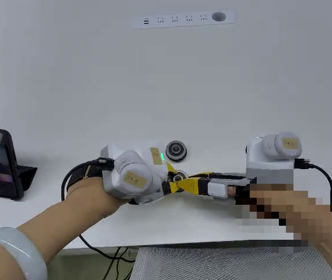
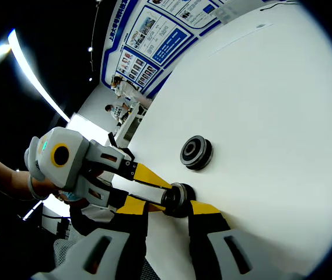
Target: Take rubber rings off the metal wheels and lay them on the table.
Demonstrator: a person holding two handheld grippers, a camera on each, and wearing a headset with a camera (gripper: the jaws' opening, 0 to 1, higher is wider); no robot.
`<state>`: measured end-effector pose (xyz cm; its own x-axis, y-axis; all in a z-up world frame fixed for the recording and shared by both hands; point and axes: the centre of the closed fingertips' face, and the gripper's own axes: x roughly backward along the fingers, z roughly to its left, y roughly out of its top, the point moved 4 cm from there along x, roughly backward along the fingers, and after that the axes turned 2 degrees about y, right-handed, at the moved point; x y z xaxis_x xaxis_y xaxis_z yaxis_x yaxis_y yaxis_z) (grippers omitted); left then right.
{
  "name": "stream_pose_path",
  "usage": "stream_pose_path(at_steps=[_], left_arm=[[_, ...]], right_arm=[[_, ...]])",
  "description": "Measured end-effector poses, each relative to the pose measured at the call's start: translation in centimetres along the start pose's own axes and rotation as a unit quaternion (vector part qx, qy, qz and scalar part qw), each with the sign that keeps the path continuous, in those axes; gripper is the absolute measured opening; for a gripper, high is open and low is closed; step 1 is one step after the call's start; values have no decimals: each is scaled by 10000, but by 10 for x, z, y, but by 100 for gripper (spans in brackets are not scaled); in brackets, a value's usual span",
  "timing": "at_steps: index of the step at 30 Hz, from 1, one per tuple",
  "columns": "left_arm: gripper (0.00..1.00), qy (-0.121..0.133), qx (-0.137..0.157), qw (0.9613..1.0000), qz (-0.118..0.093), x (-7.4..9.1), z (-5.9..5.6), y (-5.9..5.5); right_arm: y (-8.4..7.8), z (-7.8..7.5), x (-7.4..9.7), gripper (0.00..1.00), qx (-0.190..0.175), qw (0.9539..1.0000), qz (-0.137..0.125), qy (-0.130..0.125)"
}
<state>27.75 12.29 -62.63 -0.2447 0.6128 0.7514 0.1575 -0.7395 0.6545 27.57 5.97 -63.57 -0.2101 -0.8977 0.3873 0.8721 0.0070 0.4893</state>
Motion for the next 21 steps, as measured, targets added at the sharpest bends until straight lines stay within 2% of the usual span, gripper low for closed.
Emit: stream_pose_path(at_steps=[21], left_arm=[[13, 22, 21, 10000, -20, 0, -1, 0]], right_arm=[[-4, 3, 3, 31, -295, 9994, -80, 181]])
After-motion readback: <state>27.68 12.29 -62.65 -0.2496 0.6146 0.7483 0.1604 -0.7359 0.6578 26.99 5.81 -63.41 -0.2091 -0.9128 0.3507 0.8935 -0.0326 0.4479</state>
